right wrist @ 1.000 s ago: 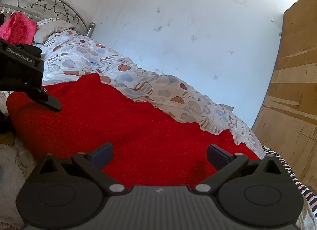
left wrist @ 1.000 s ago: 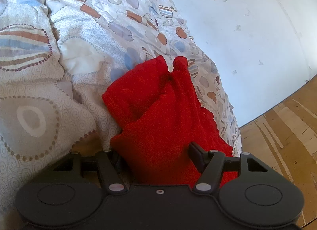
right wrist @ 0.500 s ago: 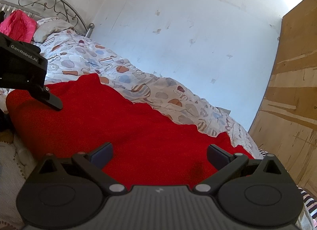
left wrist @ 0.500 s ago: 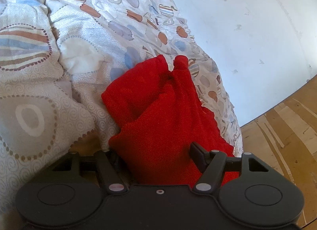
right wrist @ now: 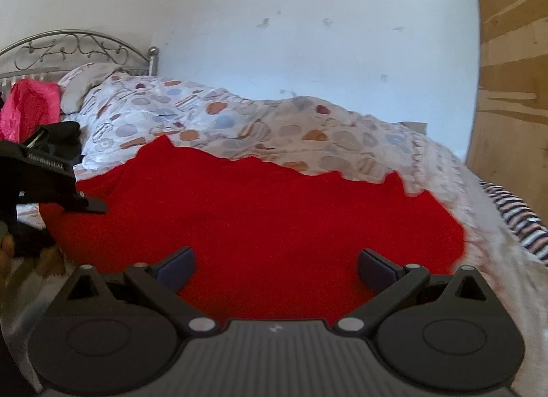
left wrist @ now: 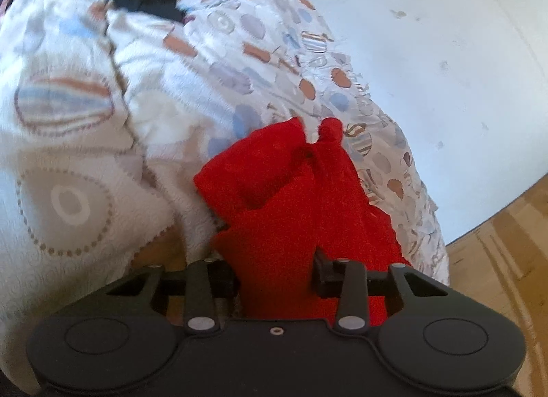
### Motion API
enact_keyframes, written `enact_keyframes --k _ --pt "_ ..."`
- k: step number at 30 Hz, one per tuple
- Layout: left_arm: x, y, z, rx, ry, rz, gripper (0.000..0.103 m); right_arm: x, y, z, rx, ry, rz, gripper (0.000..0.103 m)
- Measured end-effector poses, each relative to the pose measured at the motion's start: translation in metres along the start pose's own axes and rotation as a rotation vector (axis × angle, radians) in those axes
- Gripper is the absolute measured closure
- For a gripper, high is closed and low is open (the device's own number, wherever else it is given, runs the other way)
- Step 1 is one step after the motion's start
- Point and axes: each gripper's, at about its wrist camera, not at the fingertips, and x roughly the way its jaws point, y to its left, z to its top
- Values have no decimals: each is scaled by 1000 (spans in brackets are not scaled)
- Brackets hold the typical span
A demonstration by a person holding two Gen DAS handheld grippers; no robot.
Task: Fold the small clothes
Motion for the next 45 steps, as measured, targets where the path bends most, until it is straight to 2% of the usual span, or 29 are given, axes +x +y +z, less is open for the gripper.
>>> enact_keyframes --k 3,6,9,12,17,19,25,31,35,39,42,45 --pt "2 -7 4 27 5 19 61 -20 -13 -9 26 -2 -15 0" --pt "11 -4 11 -28 24 31 60 -36 -22 -13 75 -15 -37 0" --pt "10 -12 13 -11 -4 43 70 -46 -35 -12 133 -43 -50 0" --pt "2 -33 10 100 -51 48 74 -51 -48 -9 180 -71 -73 0" --pt "-5 -86 11 397 -125 9 76 -62 -72 -11 249 -112 -108 0" --pt "-4 -111 13 499 -129 -21 77 -67 -80 -13 268 -117 -126 0" --pt "1 -191 0 774 -91 -172 78 -84 -109 -23 338 -138 -213 0" --pt "-5 -254 -61 1022 10 -367 78 -103 -142 -36 412 -139 -336 0" --pt "-11 -257 -104 1096 106 -459 78 -112 -156 -45 442 -128 -386 0" --pt "-7 -246 -134 1172 205 -486 78 -115 -166 -52 453 -115 -423 0" --pt "-9 -236 -137 1190 195 -482 76 -117 -170 -56 468 -106 -439 0" --pt "-8 -230 -124 1125 220 -520 72 -117 -170 -57 477 -97 -442 0"
